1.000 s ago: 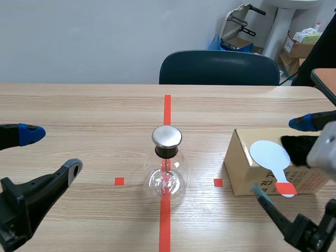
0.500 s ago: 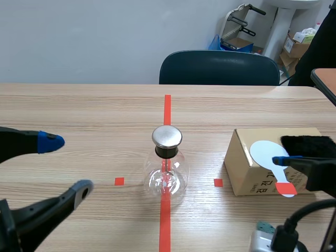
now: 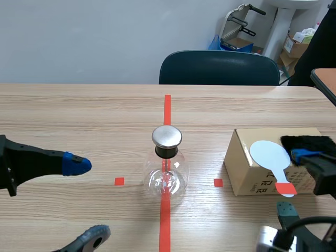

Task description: Do the electroscope experiment

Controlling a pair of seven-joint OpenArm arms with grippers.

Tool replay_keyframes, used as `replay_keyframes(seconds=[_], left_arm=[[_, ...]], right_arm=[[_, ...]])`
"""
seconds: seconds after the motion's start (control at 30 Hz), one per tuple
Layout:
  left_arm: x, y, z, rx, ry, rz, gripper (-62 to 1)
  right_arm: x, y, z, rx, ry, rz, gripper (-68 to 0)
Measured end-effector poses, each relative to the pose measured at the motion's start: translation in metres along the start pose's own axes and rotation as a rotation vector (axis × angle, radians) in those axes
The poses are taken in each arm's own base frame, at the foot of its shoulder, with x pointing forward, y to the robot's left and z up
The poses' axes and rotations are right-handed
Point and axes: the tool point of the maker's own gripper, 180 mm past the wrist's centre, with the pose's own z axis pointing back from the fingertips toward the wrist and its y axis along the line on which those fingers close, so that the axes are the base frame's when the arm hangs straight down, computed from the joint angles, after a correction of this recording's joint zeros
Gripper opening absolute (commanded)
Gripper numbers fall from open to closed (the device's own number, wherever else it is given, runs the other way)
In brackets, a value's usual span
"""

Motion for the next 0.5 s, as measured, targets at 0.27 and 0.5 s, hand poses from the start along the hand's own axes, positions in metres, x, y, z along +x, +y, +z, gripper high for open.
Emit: replay_keyframes(seconds=[0.27,0.5], left_arm=[[-0.003,0.000,0.001,-0.011,0.023,-0.007,-10.0],[-0.009,-0.001,0.005,-0.044,0.073,0.002,-6.5]], right_arm=[[-0.006,0.010,-0.008,0.022,0.008,0.061,0.4],[-0.007,0.010,-0.008,0.021,0.012,0.061,0.4]])
